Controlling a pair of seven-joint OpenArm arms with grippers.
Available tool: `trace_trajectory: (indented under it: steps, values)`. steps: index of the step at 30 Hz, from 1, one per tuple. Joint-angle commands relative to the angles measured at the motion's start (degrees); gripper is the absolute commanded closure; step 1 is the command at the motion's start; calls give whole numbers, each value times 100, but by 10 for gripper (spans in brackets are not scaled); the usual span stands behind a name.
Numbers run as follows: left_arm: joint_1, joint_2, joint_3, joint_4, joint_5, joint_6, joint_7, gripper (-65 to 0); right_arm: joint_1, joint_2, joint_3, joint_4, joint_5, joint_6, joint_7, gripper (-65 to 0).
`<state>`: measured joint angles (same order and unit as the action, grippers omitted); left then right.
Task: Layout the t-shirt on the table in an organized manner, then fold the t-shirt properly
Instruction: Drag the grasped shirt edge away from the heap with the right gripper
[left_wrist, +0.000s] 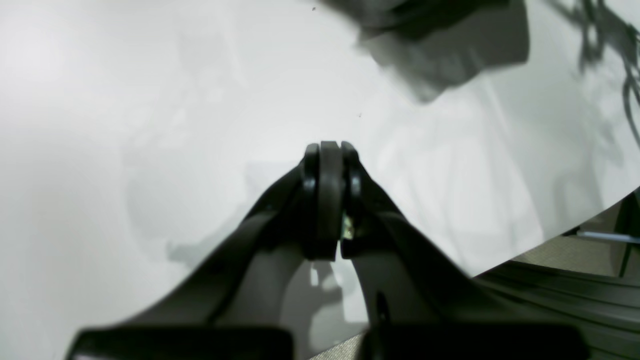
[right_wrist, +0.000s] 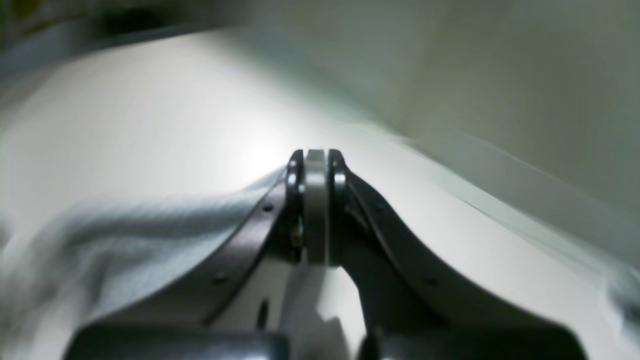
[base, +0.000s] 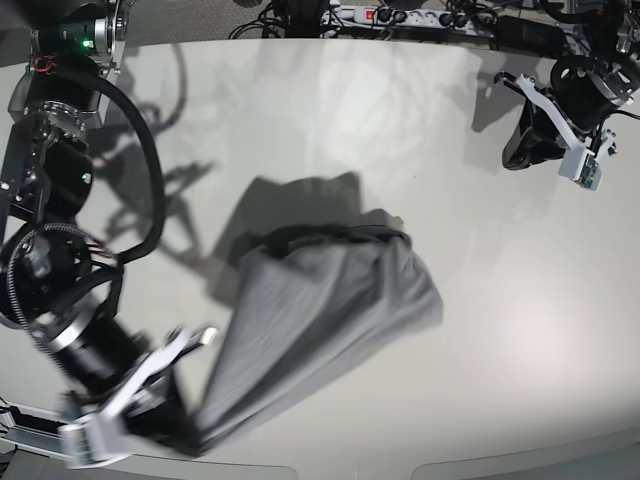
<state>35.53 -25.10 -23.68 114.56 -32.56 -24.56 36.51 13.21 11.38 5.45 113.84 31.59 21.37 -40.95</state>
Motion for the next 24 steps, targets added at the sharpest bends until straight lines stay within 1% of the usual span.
trace_trajectory:
  steps: [1,2,3,4,5,6,7,9,11,12,13,14,15,16,18,19,21,24]
  values:
    - [17,-74,-35,81,-50,-35,-107,0,208,76,243,107,-205,-452,387,0]
    - [15,-76,-35,81,-50,-35,-107,0,208,90,431,107,-378,-761,389,0]
    - [15,-74,-35,81,-50,-35,-107,0,201,105,612,107,-426,-927,380,0]
    - [13,-76,-35,81,-52,-35,-111,0,201,109,761,107,-391,-962,354,0]
    - [13,-76,-35,81,-52,-35,-116,0,201,111,863,107,-254,-914,282,0]
    - [13,-74,-35,81,-52,-35,-131,0,201,127,892,107,0,-708,192,0]
    - [13,-74,-35,81,-52,-35,-131,0,199,157,863,107,313,-319,87,0]
    - [15,-74,-35,81,-50,-35,-129,0,184,201,612,107,1051,758,-140,0]
    - [15,-76,-35,81,-50,-35,-129,0,186,201,133,107,1751,1729,-426,0]
    - [17,-76,-35,81,-50,-35,-127,0,188,201,-168,107,2055,1863,-564,0]
    - [17,-76,-35,81,-50,-35,-127,0,188,201,-501,109,2245,1863,-704,0]
    - [17,-76,-35,81,-50,-35,-125,0,208,201,-837,109,2275,1863,-789,0]
    - [17,-76,-35,81,-50,-35,-125,0,232,199,-1139,109,2116,1863,-824,0]
    - [17,-76,-35,81,-50,-35,-107,0,275,199,-1377,109,1799,1863,-817,0]
    - [15,-76,-35,81,-50,-35,-107,0,369,197,-1561,109,1169,1863,-750,0]
    - [17,-76,-35,81,-50,-35,-107,0,417,197,-1530,109,894,1578,-581,0]
    - [15,-76,-35,81,-50,-35,-109,0,520,199,-1252,109,415,966,-214,0]
    - [17,-74,-35,81,-50,-35,-105,0,651,199,-494,109,151,343,87,0]
